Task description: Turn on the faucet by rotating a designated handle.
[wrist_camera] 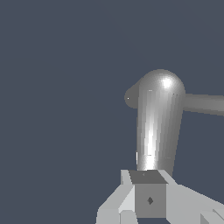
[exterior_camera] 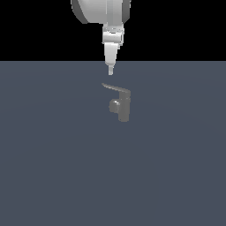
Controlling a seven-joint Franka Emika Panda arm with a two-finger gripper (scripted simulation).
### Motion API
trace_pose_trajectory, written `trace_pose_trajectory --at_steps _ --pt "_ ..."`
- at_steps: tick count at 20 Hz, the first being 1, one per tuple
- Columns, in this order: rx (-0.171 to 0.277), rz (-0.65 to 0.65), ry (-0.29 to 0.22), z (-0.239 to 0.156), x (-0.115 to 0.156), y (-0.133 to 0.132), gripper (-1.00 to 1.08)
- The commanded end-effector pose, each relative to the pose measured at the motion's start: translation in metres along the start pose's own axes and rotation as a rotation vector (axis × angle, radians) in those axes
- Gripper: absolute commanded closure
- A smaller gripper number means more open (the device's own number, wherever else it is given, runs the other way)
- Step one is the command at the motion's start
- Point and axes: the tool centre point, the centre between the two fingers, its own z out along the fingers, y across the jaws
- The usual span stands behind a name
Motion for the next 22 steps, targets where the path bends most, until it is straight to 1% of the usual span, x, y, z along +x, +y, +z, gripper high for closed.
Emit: trace_pose_trajectory --at_steps 1,6,10,19,22 --pt "0.005 0.049 0.020 0.017 0.000 -0.009 1.08" --pt "0.012 0.116 0.050 0.042 -0.002 -0.020 1.08" --pt "0.016 0.146 0.064 0.054 -0.003 -0.025 1.08" --pt "0.018 0.159 0.071 0.060 -0.003 -0.027 1.08" --pt "0.018 0.159 0.071 0.060 -0.005 -0.022 1.08"
